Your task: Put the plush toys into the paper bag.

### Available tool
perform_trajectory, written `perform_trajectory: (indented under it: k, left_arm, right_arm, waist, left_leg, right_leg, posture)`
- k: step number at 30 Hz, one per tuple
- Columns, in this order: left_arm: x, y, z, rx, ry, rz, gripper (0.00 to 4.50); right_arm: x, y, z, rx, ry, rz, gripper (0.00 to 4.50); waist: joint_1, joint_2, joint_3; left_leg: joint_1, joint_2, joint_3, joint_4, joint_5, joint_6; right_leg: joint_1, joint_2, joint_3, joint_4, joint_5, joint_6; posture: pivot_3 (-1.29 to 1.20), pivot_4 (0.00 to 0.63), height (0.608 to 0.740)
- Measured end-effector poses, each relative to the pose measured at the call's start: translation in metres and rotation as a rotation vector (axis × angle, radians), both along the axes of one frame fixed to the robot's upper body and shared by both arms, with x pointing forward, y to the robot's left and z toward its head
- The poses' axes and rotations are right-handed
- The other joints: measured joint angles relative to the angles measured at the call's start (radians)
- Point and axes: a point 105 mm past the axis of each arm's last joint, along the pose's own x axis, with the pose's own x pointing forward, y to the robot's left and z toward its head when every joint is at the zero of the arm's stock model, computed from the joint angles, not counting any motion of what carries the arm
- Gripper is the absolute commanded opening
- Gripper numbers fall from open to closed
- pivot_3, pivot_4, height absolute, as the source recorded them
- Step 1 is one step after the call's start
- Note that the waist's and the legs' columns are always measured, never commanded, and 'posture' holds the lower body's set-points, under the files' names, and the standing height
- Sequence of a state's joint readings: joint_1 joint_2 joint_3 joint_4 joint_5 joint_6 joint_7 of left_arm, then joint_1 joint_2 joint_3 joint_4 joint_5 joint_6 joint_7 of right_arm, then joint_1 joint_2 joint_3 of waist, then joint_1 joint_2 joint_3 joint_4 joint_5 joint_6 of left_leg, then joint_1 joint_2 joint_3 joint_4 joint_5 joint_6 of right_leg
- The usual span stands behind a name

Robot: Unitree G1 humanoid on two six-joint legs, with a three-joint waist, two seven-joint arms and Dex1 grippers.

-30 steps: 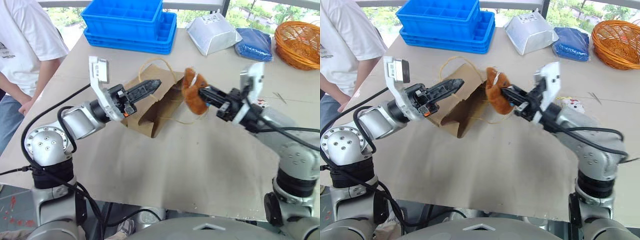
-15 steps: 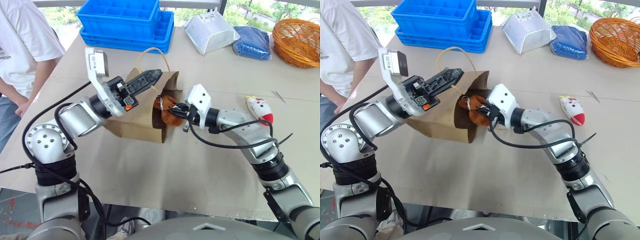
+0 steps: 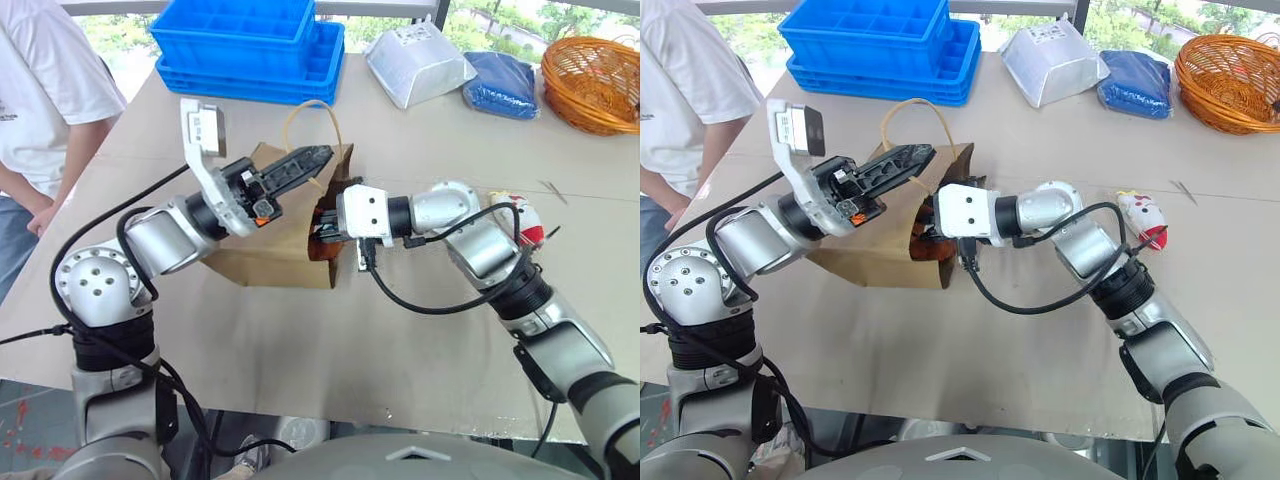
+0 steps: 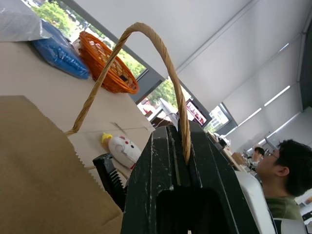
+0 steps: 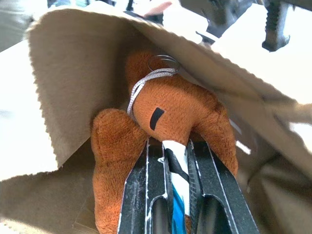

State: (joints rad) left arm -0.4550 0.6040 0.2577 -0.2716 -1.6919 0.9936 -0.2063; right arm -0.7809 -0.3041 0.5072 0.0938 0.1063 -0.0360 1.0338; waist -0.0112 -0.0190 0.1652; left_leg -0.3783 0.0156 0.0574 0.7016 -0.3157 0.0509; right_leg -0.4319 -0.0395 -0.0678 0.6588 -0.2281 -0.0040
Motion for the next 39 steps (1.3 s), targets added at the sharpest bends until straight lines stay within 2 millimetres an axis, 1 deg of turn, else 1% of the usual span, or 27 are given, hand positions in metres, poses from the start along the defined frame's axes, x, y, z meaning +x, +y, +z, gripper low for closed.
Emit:
perform_trajectory:
  k: [2, 4, 5, 6, 7, 8, 10, 11, 12, 13, 16, 18, 24, 25, 26, 27, 28, 30, 31, 33, 35, 37, 38, 39]
  left_arm:
    - [-0.001, -0.002, 0.000, -0.002, -0.003, -0.012, 0.00]
    - [-0.002, -0.004, -0.001, 0.001, 0.000, -0.025, 0.00]
    - [-0.002, -0.005, -0.002, 0.002, 0.001, -0.030, 0.00]
    - [-0.002, -0.006, -0.003, 0.004, 0.002, -0.038, 0.00]
    - [-0.002, -0.007, -0.003, 0.006, 0.001, -0.040, 0.00]
    - [-0.003, -0.007, -0.004, 0.008, 0.000, -0.041, 0.00]
    - [-0.003, -0.007, -0.003, 0.008, -0.003, -0.043, 0.00]
    - [-0.002, -0.006, -0.004, 0.013, -0.005, -0.040, 0.00]
    - [-0.003, -0.005, -0.005, 0.022, -0.007, -0.038, 0.00]
    - [-0.002, -0.004, -0.006, 0.033, -0.011, -0.032, 0.00]
    - [-0.001, 0.001, -0.009, 0.085, -0.037, -0.018, 0.00]
    - [0.000, 0.005, -0.011, 0.131, -0.072, -0.008, 0.00]
    - [0.001, 0.004, -0.008, 0.163, -0.150, -0.036, 0.00]
    - [0.001, 0.004, -0.007, 0.169, -0.165, -0.038, 0.00]
    - [0.002, 0.003, -0.005, 0.175, -0.180, -0.041, 0.00]
    - [0.002, 0.002, -0.004, 0.184, -0.195, -0.047, 0.00]
    - [0.002, 0.000, -0.004, 0.189, -0.204, -0.052, 0.00]
    - [0.002, -0.003, -0.005, 0.213, -0.222, -0.059, 0.00]
    - [0.002, -0.005, -0.006, 0.228, -0.235, -0.060, 0.00]
    - [0.002, -0.008, -0.005, 0.256, -0.265, -0.051, 0.00]
    - [0.004, -0.013, -0.006, 0.282, -0.292, -0.034, 0.00]
    - [0.005, -0.017, -0.007, 0.294, -0.307, -0.018, 0.00]
    - [0.005, -0.018, -0.008, 0.296, -0.309, -0.014, 0.00]
    - [0.005, -0.021, -0.007, 0.296, -0.329, -0.004, 0.00]
  right_arm:
    - [0.001, 0.003, -0.006, -0.024, -0.033, 0.017, 0.02]
    - [0.001, 0.007, -0.011, -0.040, -0.044, 0.028, 0.67]
    - [0.001, 0.008, -0.011, -0.043, -0.050, 0.031, 0.87]
    - [0.000, 0.009, -0.009, -0.044, -0.066, 0.043, 1.45]
    - [0.000, 0.009, -0.009, -0.047, -0.073, 0.047, 1.85]
    - [0.000, 0.007, -0.009, -0.053, -0.081, 0.045, 2.35]
    - [0.002, 0.001, -0.009, -0.058, -0.090, 0.021, 3.32]
    - [0.003, -0.006, -0.008, -0.058, -0.097, 0.001, 3.77]
    - [0.006, -0.018, -0.008, -0.064, -0.093, -0.039, 3.77]
    - [0.008, -0.025, -0.007, -0.064, -0.077, -0.069, 3.77]
    - [0.001, -0.049, -0.002, -0.044, -0.007, -0.142, 3.77]
    - [0.000, -0.064, 0.005, -0.028, 0.032, -0.206, 3.77]
    - [0.001, -0.090, 0.038, 0.156, 0.184, -0.400, 3.77]
    - [0.004, -0.098, 0.045, 0.194, 0.214, -0.451, 4.31]
    - [0.009, -0.108, 0.052, 0.240, 0.239, -0.517, 4.44]
    - [0.015, -0.123, 0.058, 0.279, 0.256, -0.592, 4.44]
    - [0.019, -0.135, 0.060, 0.289, 0.261, -0.653, 4.44]
    - [0.026, -0.166, 0.062, 0.319, 0.270, -0.810, 4.44]
    - [0.030, -0.185, 0.061, 0.323, 0.273, -0.900, 4.44]
    - [0.034, -0.212, 0.049, 0.255, 0.269, -1.032, 4.44]
    - [0.037, -0.236, 0.030, 0.161, 0.286, -1.149, 4.44]
    - [0.042, -0.260, 0.010, 0.110, 0.340, -1.279, 4.44]
    - [0.043, -0.266, 0.004, 0.101, 0.358, -1.314, 4.44]
    - [0.044, -0.276, -0.008, 0.059, 0.392, -1.372, 4.44]
  waist:
    - [-0.001, 0.000, 0.000]
    - [-0.001, 0.000, 0.000]
    - [-0.001, 0.000, 0.000]
    - [-0.001, 0.000, 0.000]
    - [-0.001, 0.000, 0.000]
    - [0.000, 0.000, 0.000]
    - [0.002, 0.000, 0.000]
    - [0.003, 0.000, 0.000]
    - [0.004, 0.000, 0.000]
    - [0.003, 0.000, 0.000]
    - [0.003, 0.001, 0.001]
    - [0.001, 0.001, 0.001]
    - [0.002, 0.002, 0.001]
    - [0.003, 0.002, 0.001]
    - [0.004, 0.002, 0.001]
    - [0.006, 0.002, 0.001]
    - [0.009, 0.002, 0.001]
    - [0.018, 0.002, 0.001]
    - [0.022, 0.002, 0.001]
    - [0.025, 0.002, 0.001]
    - [0.026, 0.002, 0.001]
    - [0.024, 0.002, 0.002]
    - [0.023, 0.002, 0.002]
    - [0.022, 0.002, 0.002]
  left_leg:
    - [0.000, 0.000, 0.000, 0.000, 0.000, 0.000]
    - [0.000, 0.000, 0.000, 0.000, 0.000, 0.000]
    - [0.000, 0.000, 0.000, 0.000, 0.000, 0.000]
    - [0.000, 0.000, 0.000, 0.000, 0.000, -0.001]
    - [0.000, 0.000, 0.000, 0.000, 0.000, -0.001]
    - [0.000, 0.000, -0.001, 0.000, 0.000, -0.001]
    - [-0.001, 0.000, -0.001, 0.000, 0.000, -0.001]
    - [-0.001, 0.000, -0.001, 0.000, 0.000, -0.001]
    - [-0.001, 0.000, -0.001, 0.000, 0.000, -0.001]
    - [-0.001, 0.000, -0.001, 0.000, 0.000, -0.001]
    - [-0.001, 0.000, -0.002, 0.000, 0.000, -0.001]
    - [-0.001, 0.000, -0.002, 0.000, 0.000, -0.001]
    - [-0.001, 0.000, -0.002, 0.000, 0.001, -0.002]
    - [-0.001, 0.000, -0.002, 0.000, 0.001, -0.002]
    - [-0.001, 0.000, -0.002, 0.000, 0.001, -0.002]
    - [-0.002, -0.001, -0.002, 0.000, 0.001, -0.001]
    - [-0.002, -0.001, -0.002, 0.000, 0.001, -0.001]
    - [-0.002, -0.001, -0.002, 0.000, 0.001, -0.001]
    - [-0.002, -0.001, -0.002, -0.001, 0.001, -0.001]
    - [-0.002, -0.001, -0.002, -0.001, 0.001, -0.001]
    - [-0.002, -0.001, -0.002, -0.001, 0.001, -0.001]
    - [-0.002, -0.001, -0.001, -0.001, 0.001, -0.001]
    - [-0.002, -0.001, -0.001, -0.001, 0.001, -0.001]
    - [-0.001, -0.001, 0.000, -0.001, 0.001, -0.001]
  right_leg:
    - [0.000, 0.000, 0.000, 0.000, 0.000, 0.000]
    - [0.000, 0.000, 0.000, 0.000, 0.000, 0.000]
    - [0.000, 0.000, 0.000, 0.000, 0.000, 0.000]
    - [0.000, 0.000, 0.000, 0.000, 0.000, 0.000]
    - [0.000, 0.000, 0.000, 0.000, 0.000, 0.000]
    - [0.000, 0.000, 0.000, 0.000, 0.000, 0.000]
    - [0.000, -0.001, -0.001, 0.000, 0.000, 0.000]
    - [0.000, -0.002, -0.002, 0.000, 0.000, 0.000]
    - [0.000, -0.002, -0.002, -0.001, 0.000, 0.000]
    - [0.000, -0.002, -0.002, -0.001, 0.000, 0.000]
    - [0.000, -0.002, -0.003, -0.001, 0.000, 0.000]
    - [0.000, -0.002, -0.003, 0.000, 0.000, 0.000]
    - [0.000, -0.002, -0.003, 0.001, 0.000, 0.000]
    - [0.000, -0.002, -0.003, 0.001, 0.000, 0.000]
    - [0.000, -0.002, -0.003, 0.001, 0.000, 0.000]
    - [0.000, -0.002, -0.003, 0.000, 0.000, 0.000]
    - [0.000, -0.003, -0.003, 0.000, 0.000, 0.000]
    - [0.000, -0.003, -0.003, -0.001, 0.000, 0.000]
    - [0.000, -0.003, -0.003, -0.001, 0.000, 0.000]
    - [0.000, -0.003, -0.003, -0.001, 0.000, 0.000]
    - [0.000, -0.003, -0.002, -0.001, 0.000, 0.000]
    - [0.000, -0.002, -0.002, -0.001, 0.000, 0.000]
    - [0.000, -0.002, -0.001, -0.001, 0.000, 0.000]
    - [0.000, -0.002, 0.000, 0.000, 0.000, 0.000]
  posture:
    - [0.00, 0.150, 0.740]
    - [0.00, 0.150, 0.740]
    - [0.00, 0.150, 0.740]
    - [0.00, 0.150, 0.740]
    - [0.00, 0.150, 0.740]
    - [0.00, 0.150, 0.740]
    - [0.00, 0.150, 0.740]
    - [0.00, 0.150, 0.740]
    - [0.00, 0.150, 0.740]
    - [0.00, 0.150, 0.740]
    - [0.00, 0.150, 0.740]
    - [0.00, 0.150, 0.740]
    - [0.00, 0.150, 0.740]
    - [0.00, 0.150, 0.740]
    - [0.00, 0.150, 0.740]
    - [0.00, 0.150, 0.740]
    - [0.00, 0.150, 0.740]
    - [0.00, 0.150, 0.740]
    - [0.00, 0.150, 0.740]
    - [0.00, 0.150, 0.740]
    - [0.00, 0.150, 0.740]
    - [0.00, 0.150, 0.740]
    - [0.00, 0.150, 0.740]
    - [0.00, 0.150, 0.740]
